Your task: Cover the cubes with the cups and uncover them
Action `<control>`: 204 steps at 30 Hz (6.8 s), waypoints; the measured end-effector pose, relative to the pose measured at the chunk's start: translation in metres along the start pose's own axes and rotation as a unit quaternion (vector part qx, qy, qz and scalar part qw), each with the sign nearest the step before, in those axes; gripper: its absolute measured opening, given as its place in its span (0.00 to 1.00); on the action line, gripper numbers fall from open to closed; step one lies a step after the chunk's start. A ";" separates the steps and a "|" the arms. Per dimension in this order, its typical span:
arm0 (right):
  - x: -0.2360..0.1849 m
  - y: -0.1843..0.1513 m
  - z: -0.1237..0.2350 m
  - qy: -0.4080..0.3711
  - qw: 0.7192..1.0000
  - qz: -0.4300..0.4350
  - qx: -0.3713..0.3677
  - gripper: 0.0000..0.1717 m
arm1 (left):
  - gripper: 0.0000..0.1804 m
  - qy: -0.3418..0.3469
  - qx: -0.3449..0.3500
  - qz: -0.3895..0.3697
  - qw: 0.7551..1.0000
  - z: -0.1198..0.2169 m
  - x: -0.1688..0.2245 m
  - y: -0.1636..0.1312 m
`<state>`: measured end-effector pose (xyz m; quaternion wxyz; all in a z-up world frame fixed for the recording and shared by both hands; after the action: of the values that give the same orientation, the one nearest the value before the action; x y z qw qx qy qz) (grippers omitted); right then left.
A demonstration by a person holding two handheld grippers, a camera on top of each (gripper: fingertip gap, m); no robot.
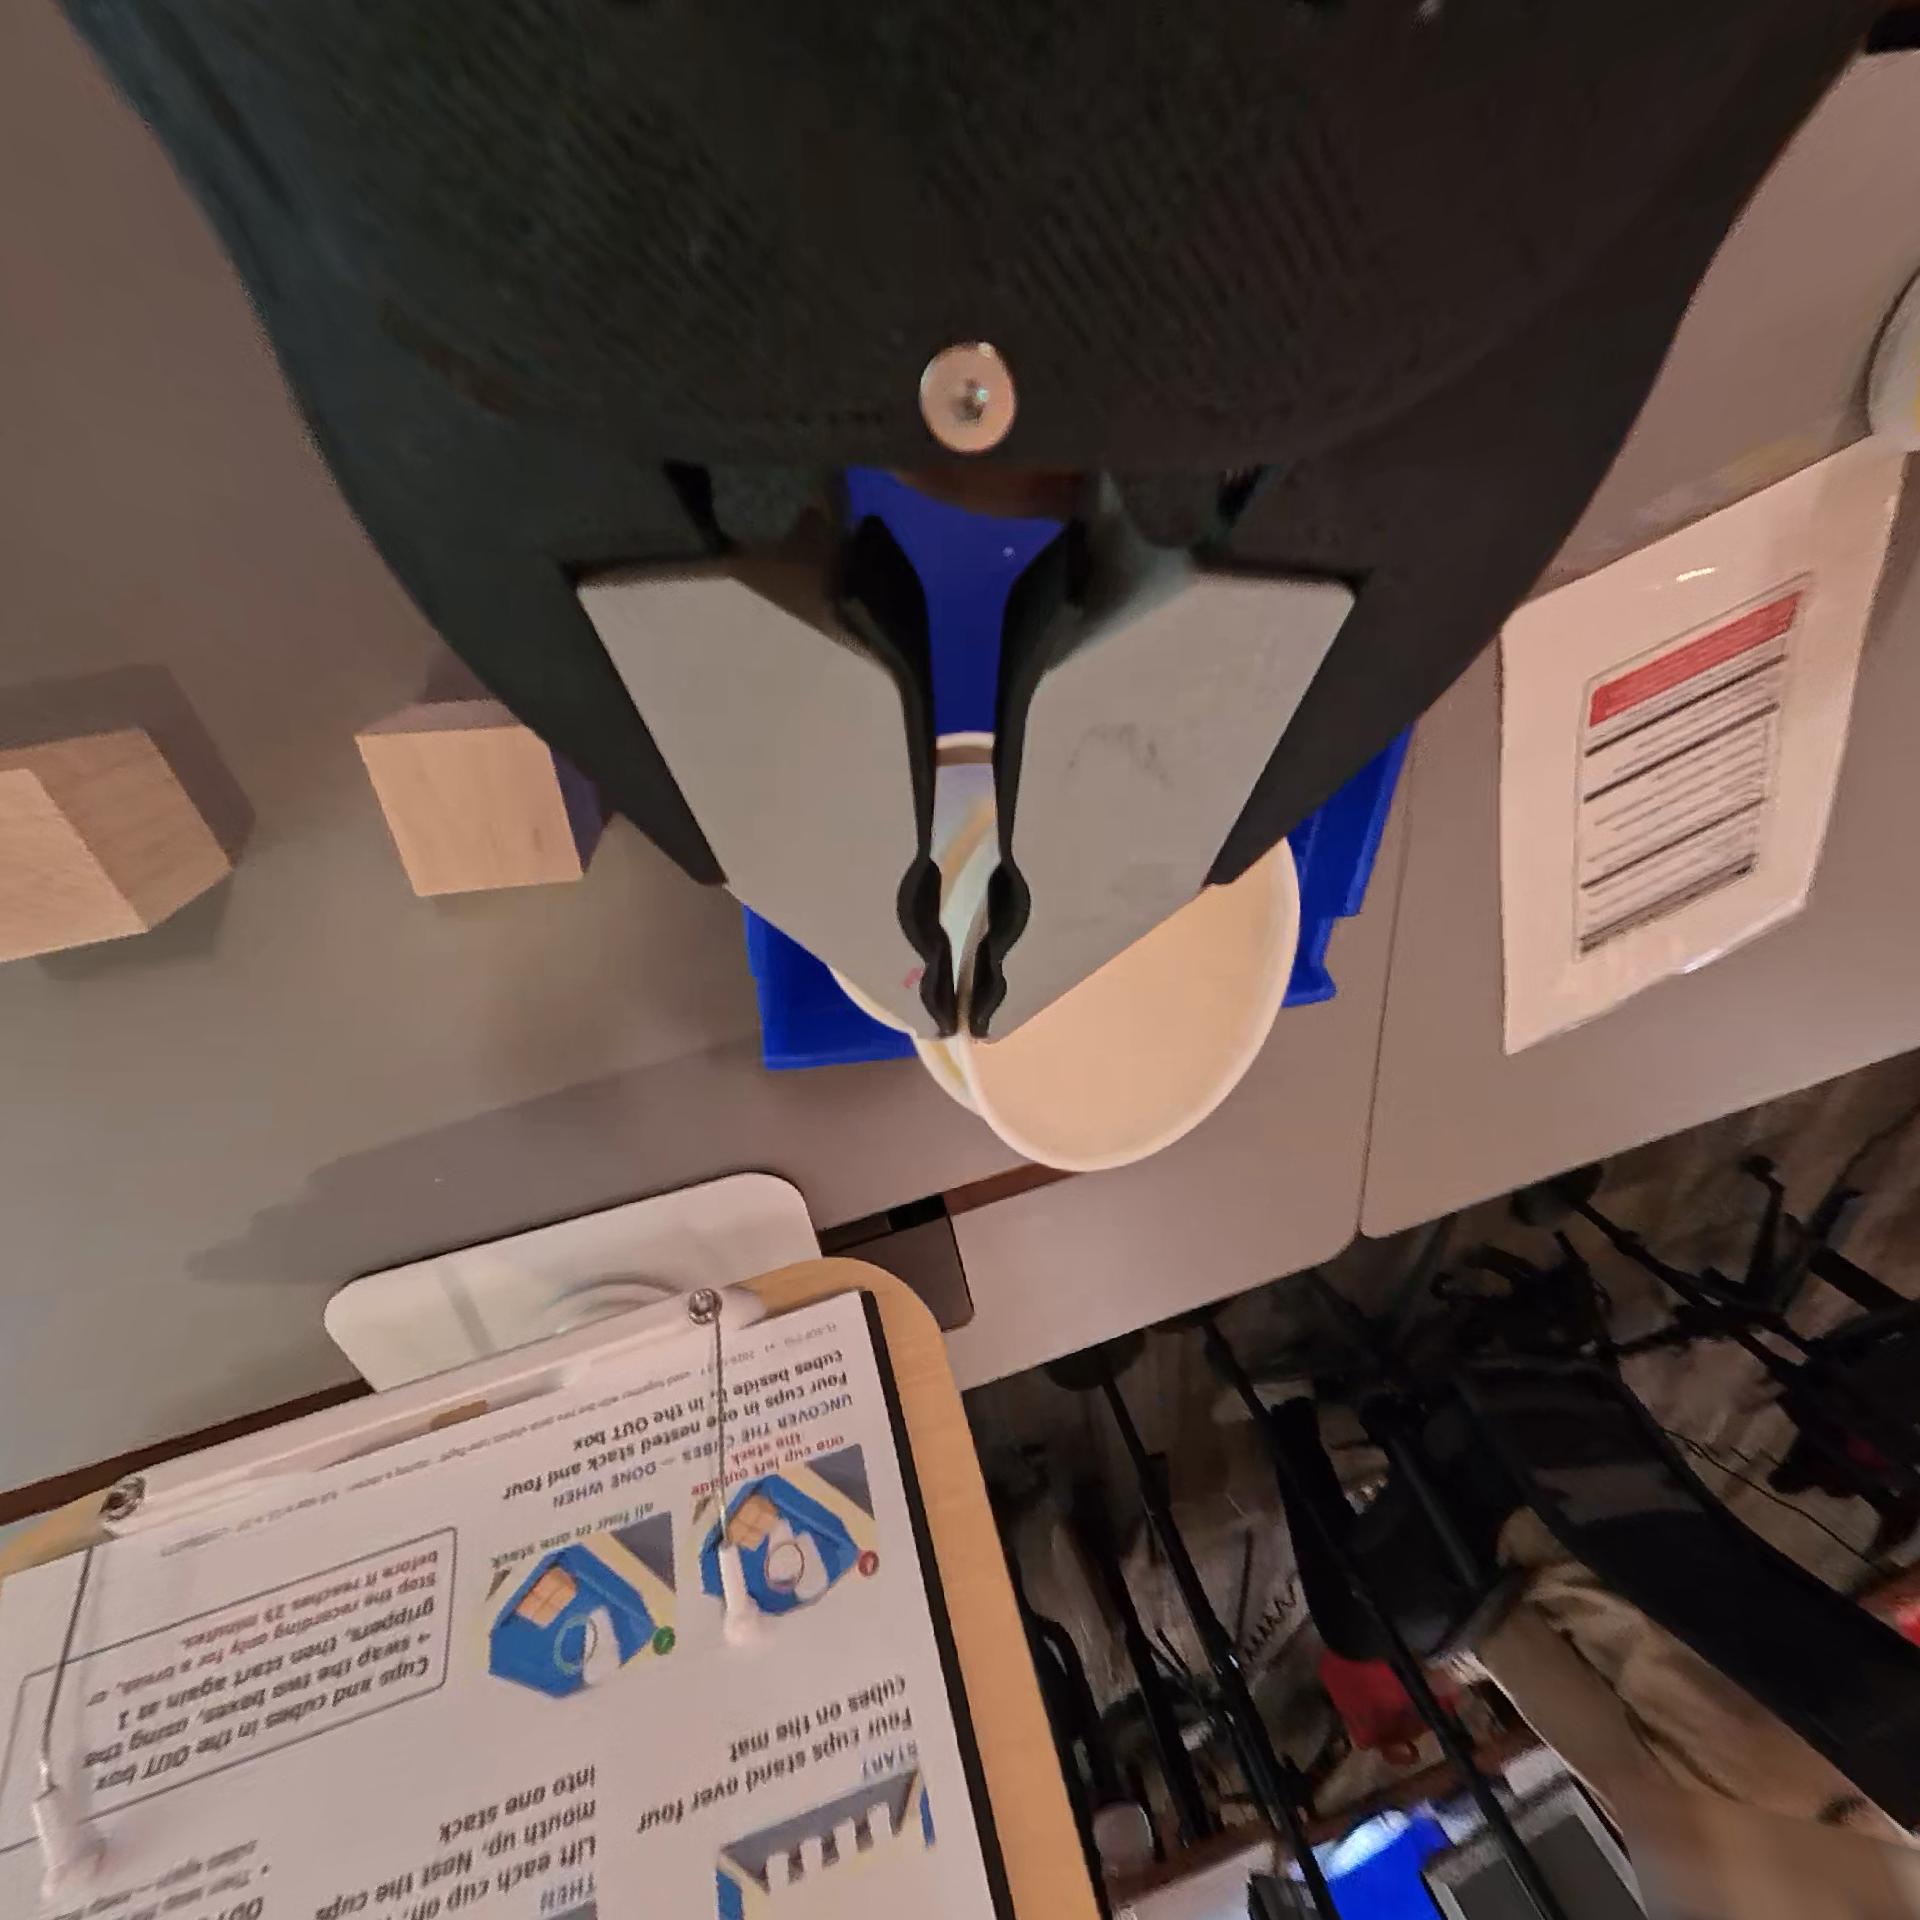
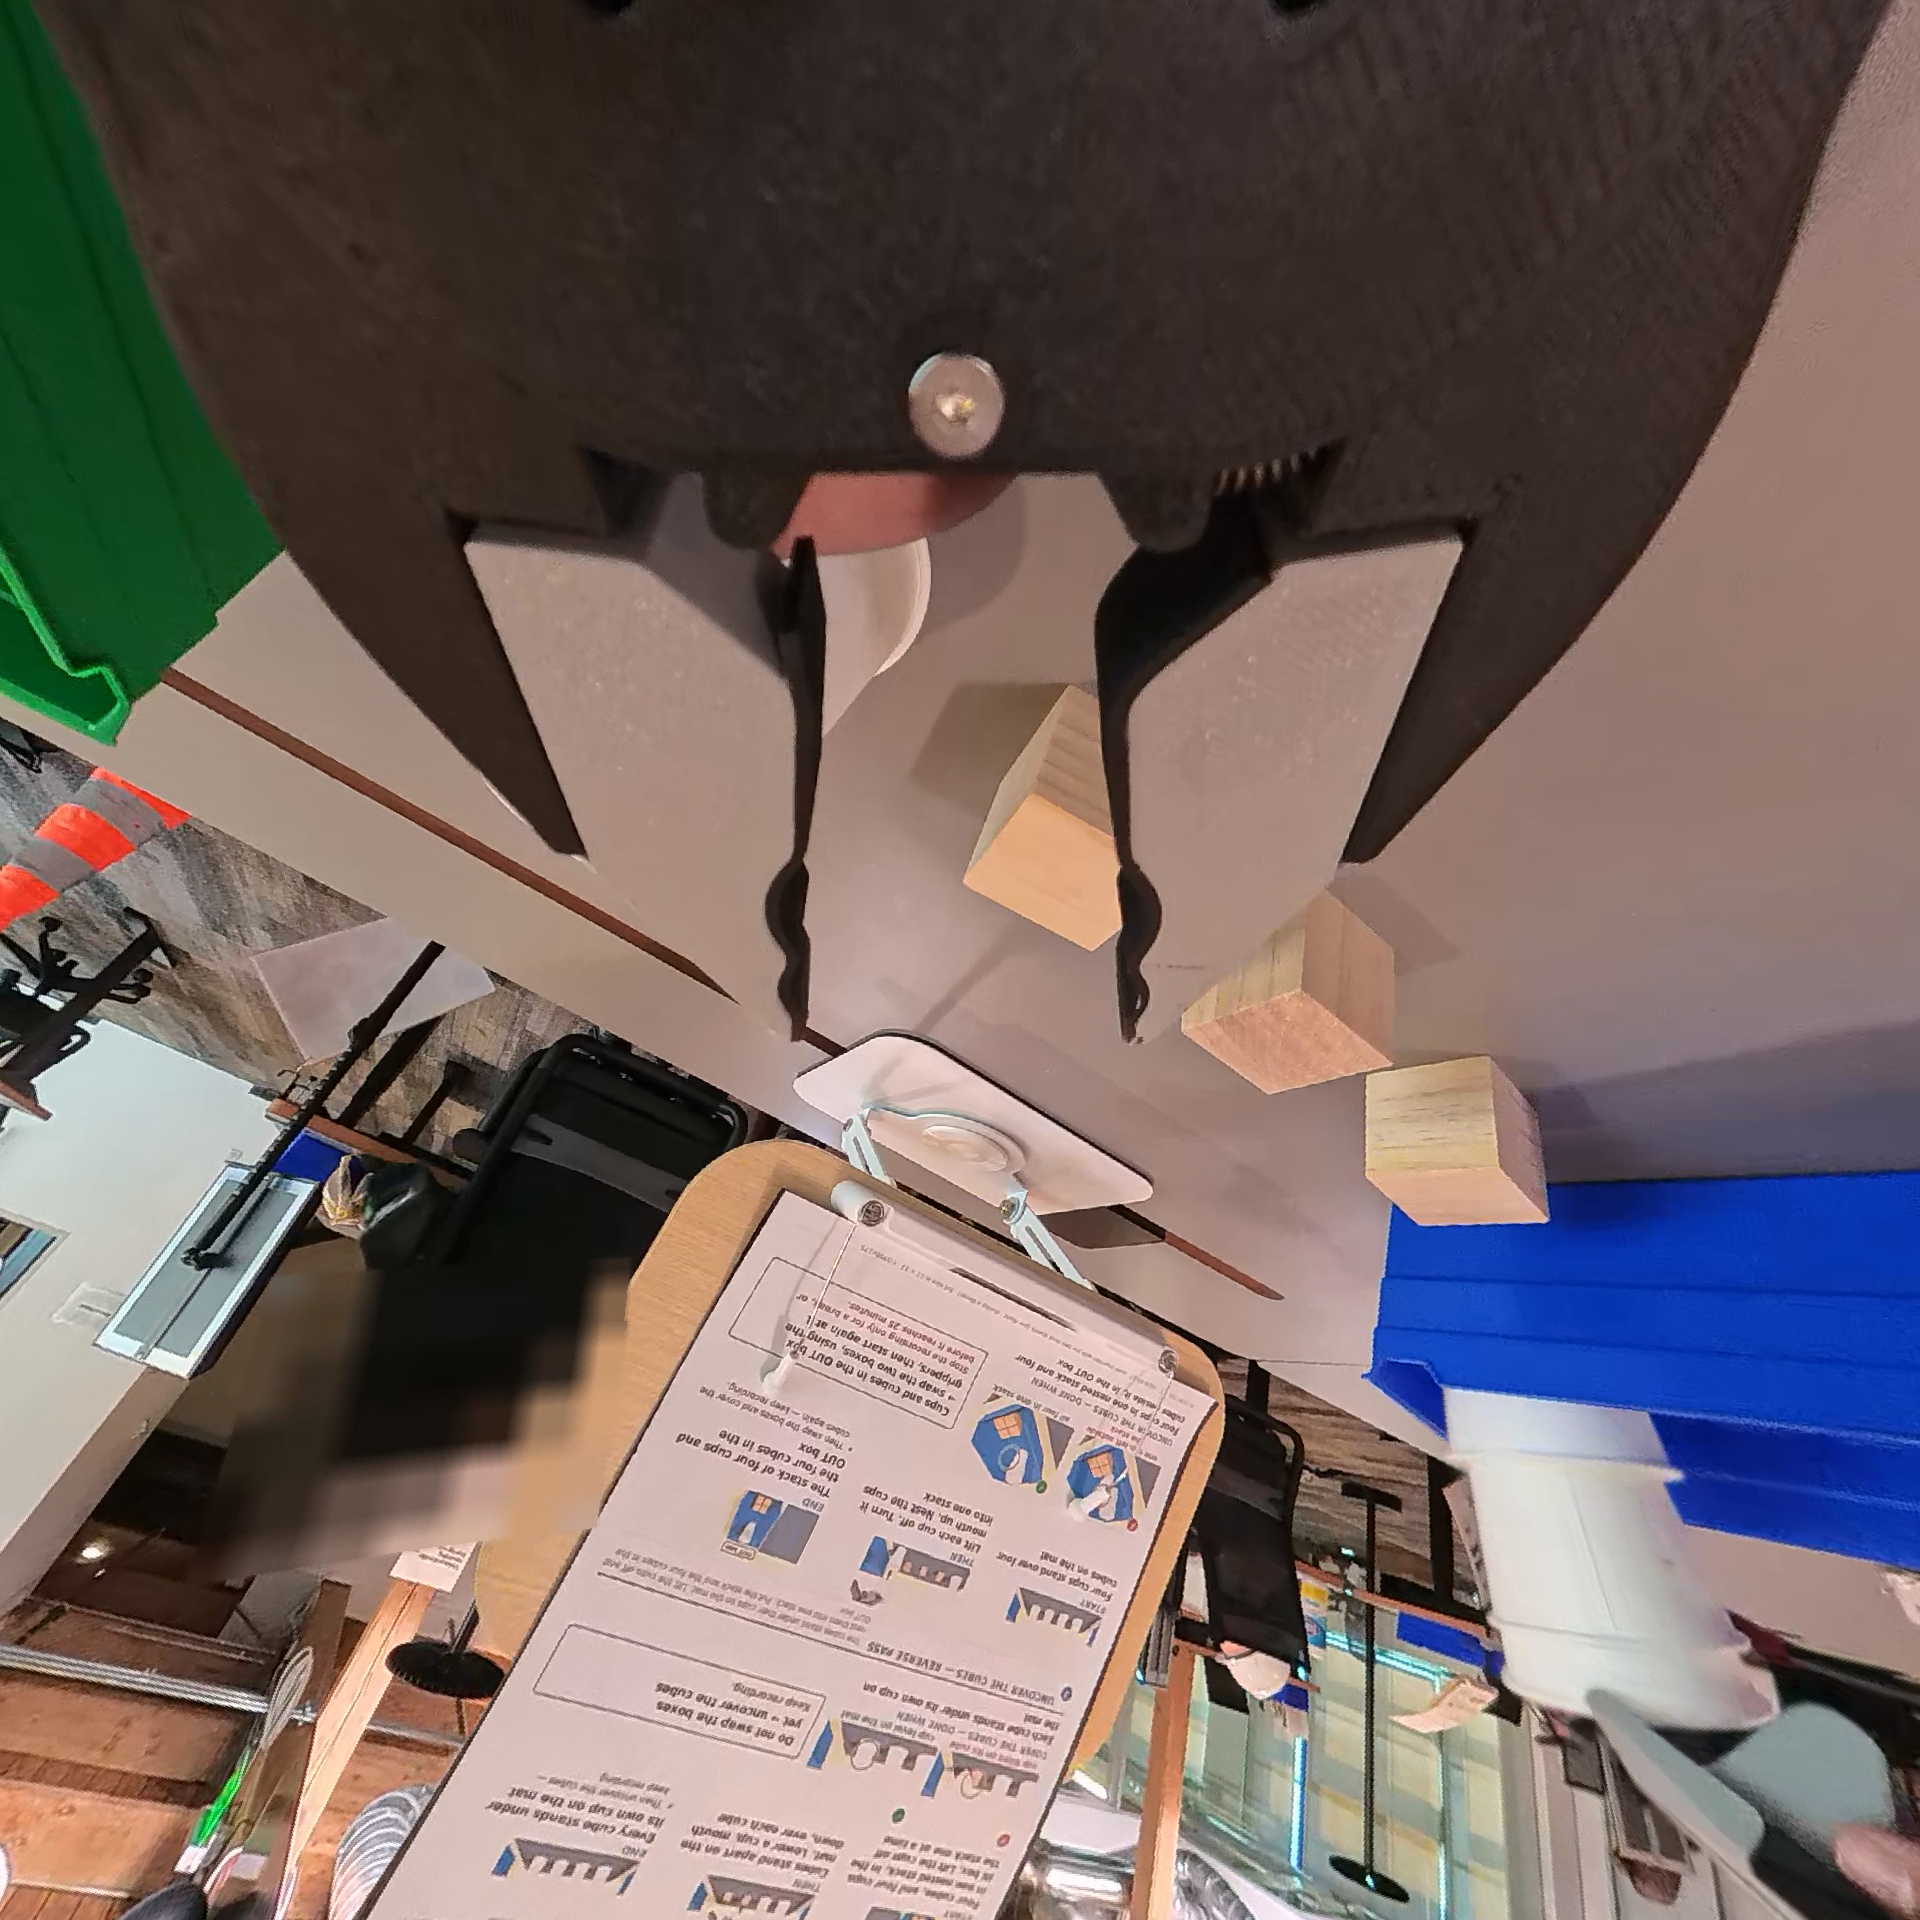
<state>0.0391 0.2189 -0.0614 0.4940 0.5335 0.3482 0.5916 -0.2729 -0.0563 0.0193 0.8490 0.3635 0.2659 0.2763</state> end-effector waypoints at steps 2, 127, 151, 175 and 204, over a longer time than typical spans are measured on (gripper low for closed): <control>0.000 0.000 0.000 0.001 1.000 -0.001 0.000 0.33 | 0.01 0.007 0.020 -0.004 1.000 0.007 0.001 0.004; -0.051 0.013 -0.018 0.044 0.997 0.000 0.067 0.13 | 0.14 -0.227 0.211 0.048 0.950 -0.002 0.267 -0.035; -0.064 0.013 -0.016 0.045 0.996 0.034 0.068 0.10 | 0.13 -0.128 -0.070 -0.015 0.989 -0.025 0.023 -0.021; -0.067 0.016 -0.013 0.051 0.995 0.040 0.073 0.10 | 0.05 -0.117 -0.126 -0.055 0.984 -0.050 0.037 -0.030; -0.085 0.010 -0.018 0.158 0.987 0.022 0.032 0.11 | 0.01 -0.041 0.193 -0.006 0.980 0.080 0.038 0.037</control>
<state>0.0146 0.1374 -0.0801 0.4025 0.4561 0.4289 0.6678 -0.2041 -0.0466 0.0858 0.7749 0.5298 0.2813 0.1994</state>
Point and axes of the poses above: each gripper's, where its closed fingertips meet, z back along the fingers, y out of its top, x = y × z across the jaws, the point moved 6 cm from there along z, back along the fingers, and after that the axes turned 10 degrees about -x, right-handed, at the moved point
